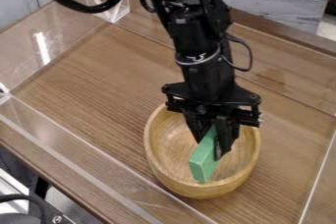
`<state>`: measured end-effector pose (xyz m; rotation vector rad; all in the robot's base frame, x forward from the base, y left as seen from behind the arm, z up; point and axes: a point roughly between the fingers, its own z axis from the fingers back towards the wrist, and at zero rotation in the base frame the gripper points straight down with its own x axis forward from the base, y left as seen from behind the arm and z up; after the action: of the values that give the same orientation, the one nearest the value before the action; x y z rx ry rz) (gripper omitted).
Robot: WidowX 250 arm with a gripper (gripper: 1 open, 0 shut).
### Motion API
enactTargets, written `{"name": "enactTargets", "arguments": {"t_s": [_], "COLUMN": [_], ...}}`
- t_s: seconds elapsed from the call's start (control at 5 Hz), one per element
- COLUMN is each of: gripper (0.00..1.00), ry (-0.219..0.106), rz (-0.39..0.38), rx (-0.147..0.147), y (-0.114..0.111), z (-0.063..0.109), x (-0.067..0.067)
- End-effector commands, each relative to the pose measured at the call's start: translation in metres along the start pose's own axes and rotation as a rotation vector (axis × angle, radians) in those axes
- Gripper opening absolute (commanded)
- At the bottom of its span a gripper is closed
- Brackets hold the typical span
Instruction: Put the green block in the brown bowl
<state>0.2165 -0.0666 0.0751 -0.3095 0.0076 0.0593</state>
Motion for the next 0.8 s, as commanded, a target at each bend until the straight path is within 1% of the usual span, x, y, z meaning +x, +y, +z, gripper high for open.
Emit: {"name": "enactTargets", "arguments": {"t_s": [0.0,0.6], "gripper": [0.00,0.00], "ry": [-0.041,-0.031], "rz": [-0.012,-0.009], "rx": [-0.011,-0.018], "y": [-0.0024,-0.0011], "z": [0.0092,0.0089], "x": [0.0108,0.0127]}}
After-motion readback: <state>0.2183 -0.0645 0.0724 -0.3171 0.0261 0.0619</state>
